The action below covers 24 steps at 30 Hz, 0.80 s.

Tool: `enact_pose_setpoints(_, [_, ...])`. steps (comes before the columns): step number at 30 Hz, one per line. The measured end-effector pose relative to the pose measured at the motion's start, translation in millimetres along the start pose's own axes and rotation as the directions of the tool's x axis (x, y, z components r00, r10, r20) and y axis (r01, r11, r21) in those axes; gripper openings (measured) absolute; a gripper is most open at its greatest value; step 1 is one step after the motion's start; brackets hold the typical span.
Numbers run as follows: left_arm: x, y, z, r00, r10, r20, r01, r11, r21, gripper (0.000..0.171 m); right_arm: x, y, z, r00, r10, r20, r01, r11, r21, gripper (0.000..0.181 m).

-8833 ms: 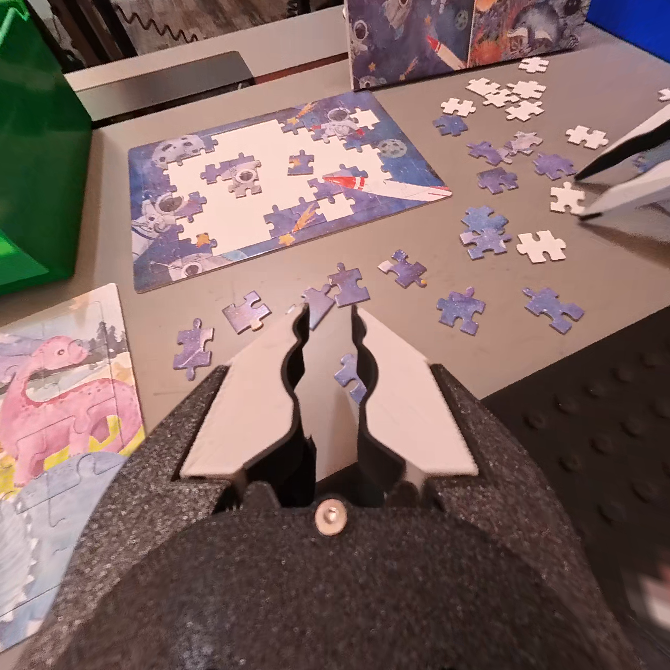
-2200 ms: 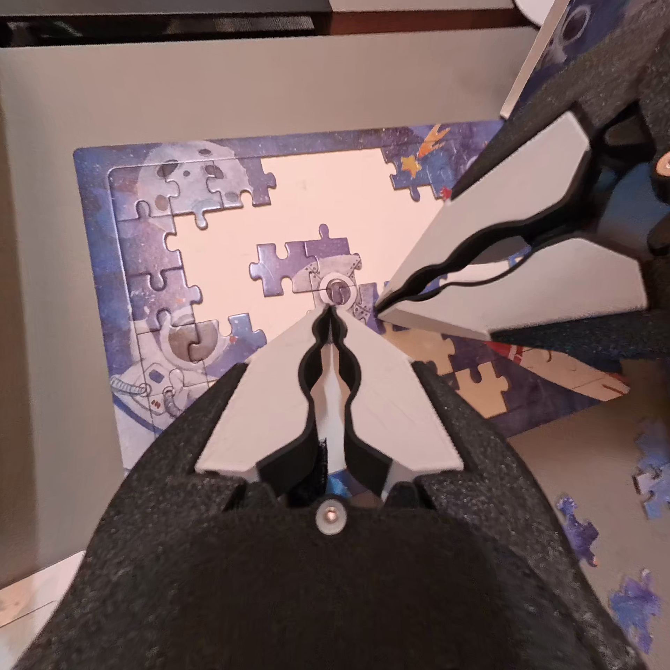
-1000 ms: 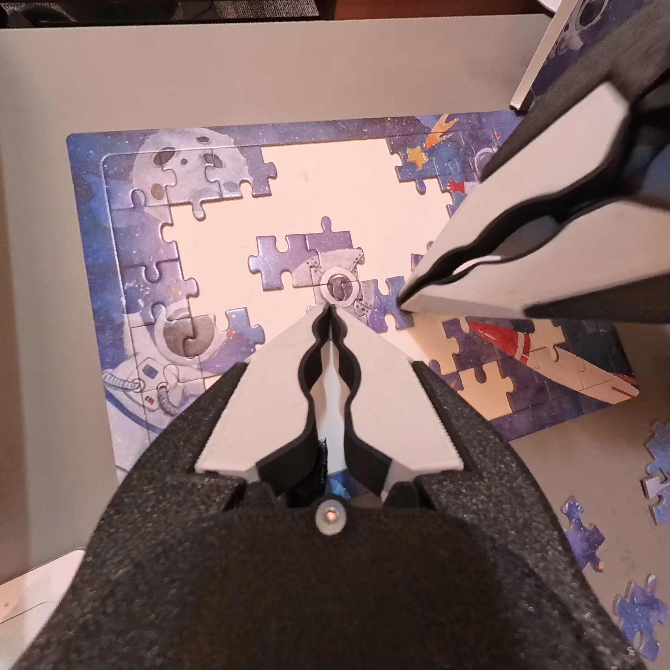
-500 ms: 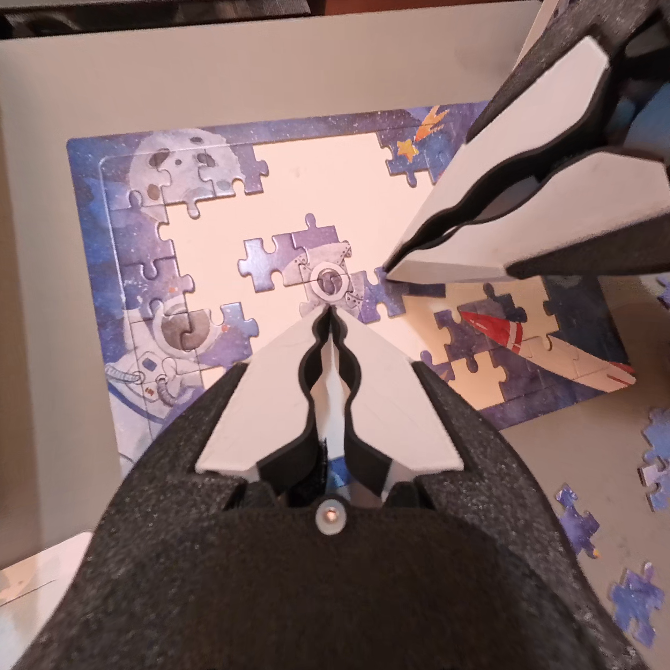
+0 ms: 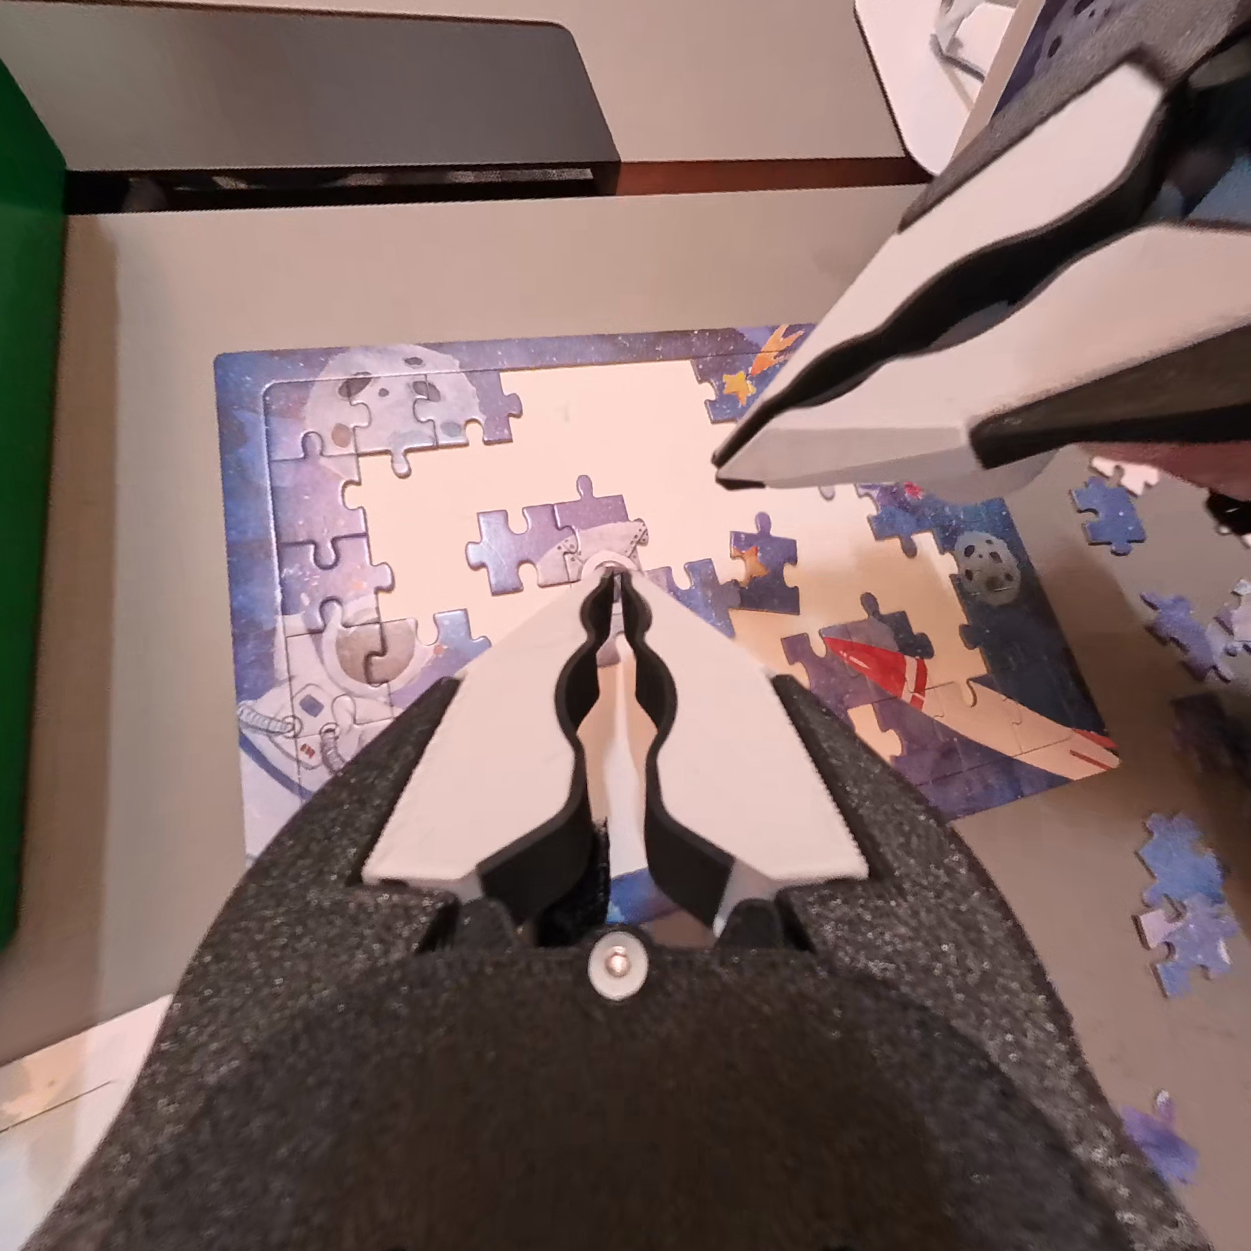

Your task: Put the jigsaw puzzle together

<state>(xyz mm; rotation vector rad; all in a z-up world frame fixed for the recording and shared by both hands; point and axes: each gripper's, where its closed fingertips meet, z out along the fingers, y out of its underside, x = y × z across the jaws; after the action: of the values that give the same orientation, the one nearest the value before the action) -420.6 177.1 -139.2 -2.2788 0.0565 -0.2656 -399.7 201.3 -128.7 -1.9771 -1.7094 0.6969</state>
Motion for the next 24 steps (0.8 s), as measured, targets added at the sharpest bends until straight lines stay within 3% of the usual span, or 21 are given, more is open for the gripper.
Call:
enact_pose_setpoints(4, [-2, -1, -5, 1.000, 0.021, 0.022, -0.021, 1.000, 0.013, 0.002, -1, -16, -40, 0.999, -0.043, -0.028, 0.045, 0.998, 0.052, 0.003])
enact_pose_setpoints(7, [-7, -3, -13, 0.998, 0.030, 0.046, -0.031, 0.999, 0.024, 0.003, 6, -35, -112, 0.988, -0.052, -0.146, 0.075, 0.986, 0.151, 0.007])
enact_pose_setpoints(11, [-35, -8, -31, 0.973, 0.121, 0.197, -0.125, 0.992, 0.009, 0.004, -3, -53, -220, 0.948, -0.026, -0.317, 0.130, 0.941, 0.312, 0.009])
enact_pose_setpoints(14, [-40, -13, -41, 0.970, 0.117, 0.213, -0.125, 0.992, 0.024, 0.005, -12, -47, -277, 0.916, 0.027, -0.399, 0.142, 0.910, 0.389, 0.009])
enact_pose_setpoints(17, [-26, -14, -43, 0.983, 0.106, 0.149, -0.113, 0.993, 0.039, 0.005, 0, 10, -292, 0.884, 0.081, -0.461, 0.058, 0.959, 0.279, 0.024])
enact_pose_setpoints(21, [-15, -10, -37, 0.981, 0.150, 0.126, -0.154, 0.988, 0.017, 0.006, 35, 147, -295, 0.763, 0.179, -0.622, -0.157, 0.983, 0.090, 0.025])
enact_pose_setpoints(24, [-12, -4, -32, 0.975, 0.182, 0.127, -0.182, 0.983, -0.014, 0.006, 26, 251, -270, 0.748, 0.342, -0.568, -0.388, 0.921, 0.044, 0.026])
